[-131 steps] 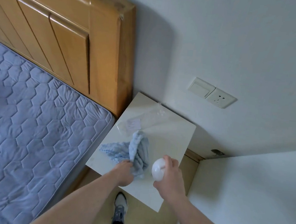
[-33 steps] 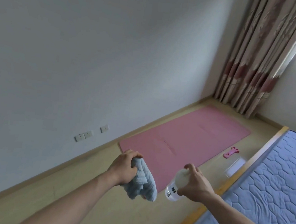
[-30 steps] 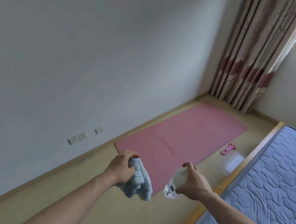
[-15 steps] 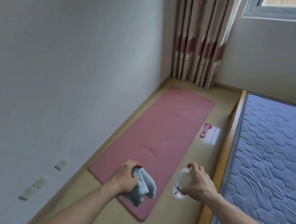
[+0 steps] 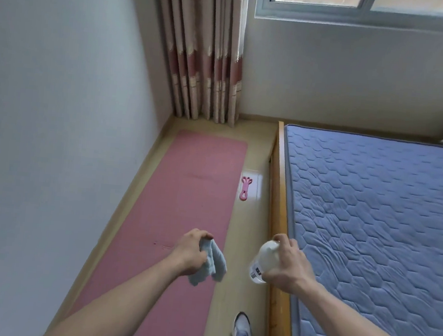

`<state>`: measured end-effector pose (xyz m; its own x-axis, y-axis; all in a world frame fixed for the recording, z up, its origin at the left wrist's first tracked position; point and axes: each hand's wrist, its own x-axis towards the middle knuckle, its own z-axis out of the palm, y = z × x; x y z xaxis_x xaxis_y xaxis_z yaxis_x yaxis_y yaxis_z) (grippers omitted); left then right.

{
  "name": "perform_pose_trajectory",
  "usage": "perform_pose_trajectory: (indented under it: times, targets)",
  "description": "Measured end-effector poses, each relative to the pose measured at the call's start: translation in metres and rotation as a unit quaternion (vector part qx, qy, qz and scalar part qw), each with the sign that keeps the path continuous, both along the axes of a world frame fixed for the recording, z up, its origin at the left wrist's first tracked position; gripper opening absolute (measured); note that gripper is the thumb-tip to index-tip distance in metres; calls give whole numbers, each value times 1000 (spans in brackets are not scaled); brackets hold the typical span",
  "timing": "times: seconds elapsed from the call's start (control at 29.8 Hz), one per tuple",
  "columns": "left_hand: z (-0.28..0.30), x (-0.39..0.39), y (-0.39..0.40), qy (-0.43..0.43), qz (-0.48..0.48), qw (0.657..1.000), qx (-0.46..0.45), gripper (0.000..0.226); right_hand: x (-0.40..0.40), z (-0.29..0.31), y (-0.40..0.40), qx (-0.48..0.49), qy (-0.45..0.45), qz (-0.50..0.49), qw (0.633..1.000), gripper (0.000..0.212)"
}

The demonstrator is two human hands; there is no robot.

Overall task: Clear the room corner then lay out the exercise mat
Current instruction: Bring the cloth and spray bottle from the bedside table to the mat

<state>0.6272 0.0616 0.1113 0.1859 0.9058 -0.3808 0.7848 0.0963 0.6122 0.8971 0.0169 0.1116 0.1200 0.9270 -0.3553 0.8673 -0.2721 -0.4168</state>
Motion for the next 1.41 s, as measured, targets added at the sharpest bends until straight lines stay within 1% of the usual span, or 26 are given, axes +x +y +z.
perform_pose_trajectory:
  times: [0.13, 0.3, 0.44, 0.47, 0.5, 0.57, 0.6, 0.67, 0.8, 0.91, 0.97, 1.04, 1.11, 1.14, 1.17, 1.21, 1.24, 1.27, 1.31, 1.34, 1.41]
  targets:
    - [1, 32, 53, 2, -26, 1000, -6, 51, 31, -2, 40, -9, -19, -16, 1000, 94]
    - [-19, 75, 138, 21, -30, 999, -15, 51, 72, -20, 125, -13, -11, -12, 1000, 96]
    - [-36, 117, 195, 35, -23, 998, -54, 51, 107, -35, 191, -19, -2, -3, 1000, 95]
    - [-43, 139, 226, 32, -19, 997, -74, 51, 126, -43, 223, -19, 2, 3, 1000, 94]
    - [-40, 141, 227, 29, -22, 995, -92, 52, 125, -40, 226, -21, 1, 5, 1000, 93]
    - [-45, 161, 260, 17, -11, 992, -123, 53, 140, -46, 259, -16, 14, 11, 1000, 90]
    - [-53, 173, 282, 26, -6, 991, -135, 55, 151, -54, 278, -17, 17, 10, 1000, 88]
    - [-53, 179, 296, 28, -1, 989, -143, 55, 153, -52, 290, -13, 19, 6, 1000, 86]
    - [-80, 208, 354, 43, -1, 987, -155, 53, 178, -78, 335, -29, 37, -2, 999, 85]
    - [-111, 224, 404, 63, -6, 983, -170, 54, 190, -102, 373, -28, 47, -19, 998, 87]
    - [-166, 237, 451, 80, -26, 980, -182, 59, 196, -146, 407, -50, 55, -42, 996, 86]
    - [-169, 245, 467, 97, -47, 978, -181, 57, 195, -154, 417, -49, 55, -51, 996, 84]
    - [-204, 256, 495, 101, -62, 975, -187, 56, 197, -195, 436, -54, 58, -58, 995, 81]
    - [-215, 260, 505, 104, -59, 974, -191, 58, 195, -205, 444, -61, 56, -65, 994, 80]
    - [-238, 264, 518, 94, -51, 975, -194, 63, 194, -226, 454, -63, 58, -67, 994, 81]
    - [-261, 267, 530, 91, -43, 972, -214, 70, 192, -246, 463, -75, 60, -69, 993, 81]
    - [-296, 270, 544, 84, -40, 971, -220, 72, 191, -279, 477, -74, 65, -72, 993, 82]
    - [-299, 270, 551, 84, -35, 971, -223, 67, 187, -281, 482, -79, 70, -79, 991, 84]
    - [-342, 272, 562, 79, -33, 968, -238, 59, 183, -319, 491, -93, 68, -81, 990, 86]
    - [-374, 274, 572, 79, -40, 967, -239, 57, 179, -347, 497, -104, 66, -83, 989, 87]
    - [-391, 272, 587, 85, -57, 967, -233, 58, 172, -366, 505, -107, 64, -86, 988, 87]
